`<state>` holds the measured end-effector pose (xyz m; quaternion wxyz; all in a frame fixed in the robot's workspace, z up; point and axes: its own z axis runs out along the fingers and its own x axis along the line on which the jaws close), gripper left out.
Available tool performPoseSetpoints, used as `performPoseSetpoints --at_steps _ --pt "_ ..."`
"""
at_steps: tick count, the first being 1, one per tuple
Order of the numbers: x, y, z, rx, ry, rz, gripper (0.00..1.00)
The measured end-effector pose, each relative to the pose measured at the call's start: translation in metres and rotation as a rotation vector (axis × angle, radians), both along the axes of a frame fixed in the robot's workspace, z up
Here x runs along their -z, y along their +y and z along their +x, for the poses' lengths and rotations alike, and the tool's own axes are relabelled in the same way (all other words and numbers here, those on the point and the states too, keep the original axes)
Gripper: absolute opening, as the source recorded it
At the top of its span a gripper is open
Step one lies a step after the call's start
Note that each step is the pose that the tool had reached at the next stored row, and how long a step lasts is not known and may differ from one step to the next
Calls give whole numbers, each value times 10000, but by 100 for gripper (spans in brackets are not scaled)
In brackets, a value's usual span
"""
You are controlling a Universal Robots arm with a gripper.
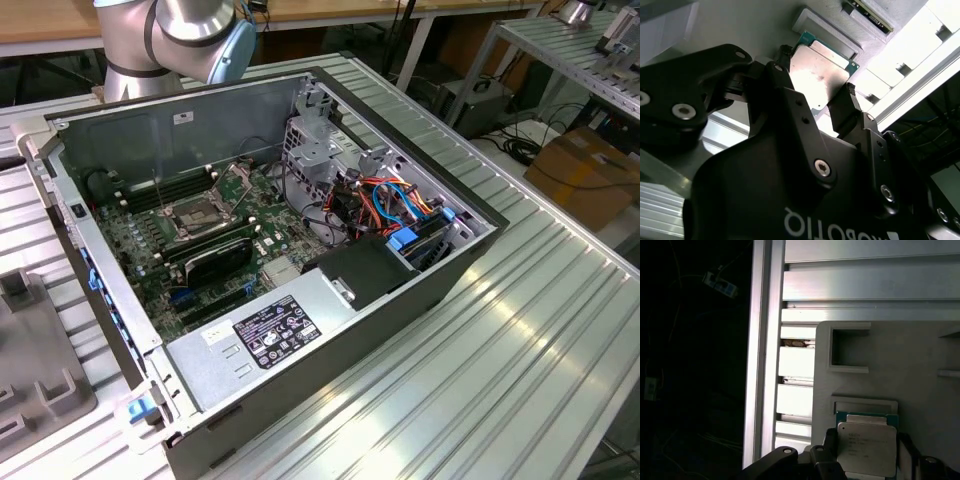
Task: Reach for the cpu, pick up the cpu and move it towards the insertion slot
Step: 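Pick up the cpu and move it towards the insertion slot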
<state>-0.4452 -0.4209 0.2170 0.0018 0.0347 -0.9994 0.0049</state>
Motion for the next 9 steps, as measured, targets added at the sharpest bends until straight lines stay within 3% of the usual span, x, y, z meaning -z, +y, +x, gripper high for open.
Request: performPoseSetpoints --at_steps 9 --pt "-120 1 1 0 -5 2 55"
